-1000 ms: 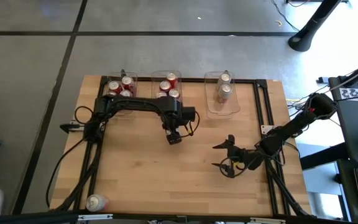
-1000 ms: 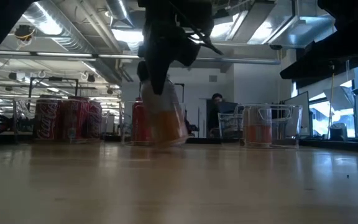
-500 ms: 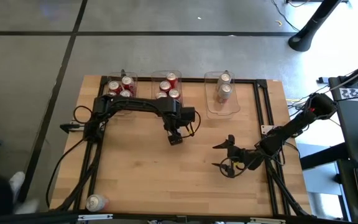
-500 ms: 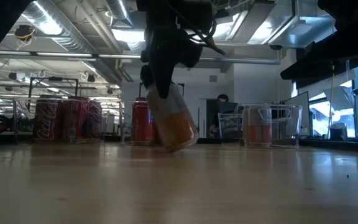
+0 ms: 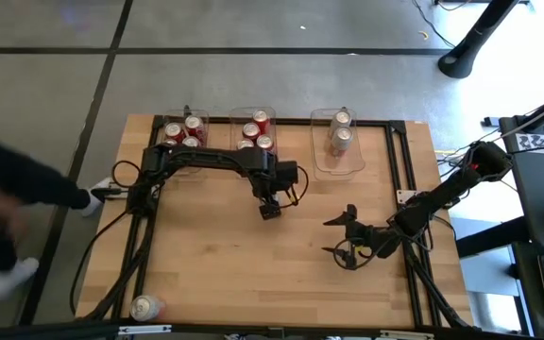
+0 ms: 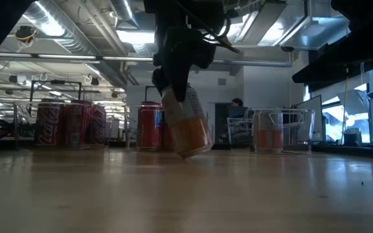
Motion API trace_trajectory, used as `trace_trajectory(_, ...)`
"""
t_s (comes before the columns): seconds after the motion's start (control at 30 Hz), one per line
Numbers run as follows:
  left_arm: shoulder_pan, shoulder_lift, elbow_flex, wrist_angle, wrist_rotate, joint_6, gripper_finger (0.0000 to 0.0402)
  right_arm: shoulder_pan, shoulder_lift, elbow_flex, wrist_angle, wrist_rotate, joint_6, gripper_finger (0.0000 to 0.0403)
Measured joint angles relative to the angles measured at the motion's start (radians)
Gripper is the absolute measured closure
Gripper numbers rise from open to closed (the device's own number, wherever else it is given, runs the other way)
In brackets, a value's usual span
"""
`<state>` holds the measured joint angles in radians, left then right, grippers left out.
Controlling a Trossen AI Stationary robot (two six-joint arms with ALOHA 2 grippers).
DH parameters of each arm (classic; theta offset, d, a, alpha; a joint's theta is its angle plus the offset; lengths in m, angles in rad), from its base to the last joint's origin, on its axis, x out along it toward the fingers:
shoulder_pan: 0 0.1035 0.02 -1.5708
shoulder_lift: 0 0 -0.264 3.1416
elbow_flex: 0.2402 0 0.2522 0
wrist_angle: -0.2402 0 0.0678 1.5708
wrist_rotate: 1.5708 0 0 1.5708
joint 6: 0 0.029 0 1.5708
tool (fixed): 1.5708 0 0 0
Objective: Sort soda cans
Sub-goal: Put the white soda can into the right transparent bin
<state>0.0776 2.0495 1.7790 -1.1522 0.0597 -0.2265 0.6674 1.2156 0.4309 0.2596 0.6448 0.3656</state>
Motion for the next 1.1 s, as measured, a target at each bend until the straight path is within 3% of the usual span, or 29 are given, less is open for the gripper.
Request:
trace_trajectory(0.17, 0.0, 0.0, 0.0, 0.007, -0.001, 0.005, 0.0084, -0.003, 0.005, 0.0, 0.009, 0.088, -0.001, 0.0052)
trace_trajectory(0.3, 0.0, 0.0, 0.0, 0.018, 0.0, 0.007, 0.0084, -0.07, 0.062, -0.001, 0.051, 0.157, -0.014, 0.0052)
trace_trajectory(0.73, 0.0, 0.001, 0.0, 0.039, 0.0, 0.047, 0.0084, -0.484, 0.45, 0.009, 0.561, -0.104, -0.158, 0.0052)
trace_trajectory(1.1, 0.0, 0.001, 0.0, 0.061, -0.001, 0.057, 0.0084, -0.536, 0.656, 0.147, 0.552, -0.212, -0.193, 0.0052)
